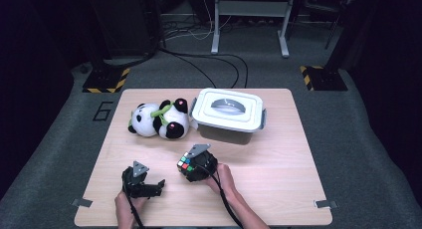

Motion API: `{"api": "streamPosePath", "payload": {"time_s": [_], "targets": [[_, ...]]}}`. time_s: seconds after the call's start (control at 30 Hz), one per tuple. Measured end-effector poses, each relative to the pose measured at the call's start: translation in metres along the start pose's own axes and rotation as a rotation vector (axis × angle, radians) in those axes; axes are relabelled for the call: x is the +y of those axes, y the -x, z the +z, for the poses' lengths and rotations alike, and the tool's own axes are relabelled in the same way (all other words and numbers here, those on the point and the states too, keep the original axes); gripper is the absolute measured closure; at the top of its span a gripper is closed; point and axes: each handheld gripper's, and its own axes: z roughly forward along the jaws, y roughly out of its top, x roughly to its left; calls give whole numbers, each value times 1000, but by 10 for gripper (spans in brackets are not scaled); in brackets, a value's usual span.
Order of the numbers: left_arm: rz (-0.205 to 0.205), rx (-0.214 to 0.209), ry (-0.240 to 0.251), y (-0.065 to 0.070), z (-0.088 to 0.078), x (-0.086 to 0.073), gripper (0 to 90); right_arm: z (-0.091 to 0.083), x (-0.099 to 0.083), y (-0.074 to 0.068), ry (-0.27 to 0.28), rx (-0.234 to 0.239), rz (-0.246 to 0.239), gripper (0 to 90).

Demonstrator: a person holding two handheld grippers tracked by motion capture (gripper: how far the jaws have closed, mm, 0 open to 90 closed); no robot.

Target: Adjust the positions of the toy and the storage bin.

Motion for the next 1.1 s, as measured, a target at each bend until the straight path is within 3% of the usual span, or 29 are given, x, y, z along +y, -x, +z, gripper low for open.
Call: {"api": "streamPosePath", "payload": {"time_s": [0.1,0.23,0.3,0.47,0.7,0.83,1.1], "targets": [[0,0,-1,0,0,0,3,7,-2,0,-24,5,8,333],[0,0,0,0,0,0,3,9,-4,-1,0,10,11,329],[0,0,0,0,0,0,3,6,-6,-1,14,9,12,268],[-1,0,0,0,0,0,3,-13,-11,5,52,27,56,143],[0,1,5,0,0,0,3,-44,-28,9,83,21,82,59],[4,-5,4,0,1,0,3,-57,-42,13,72,-6,92,25],[4,-5,4,0,0,0,3,-87,-89,31,70,-87,173,0]]}}
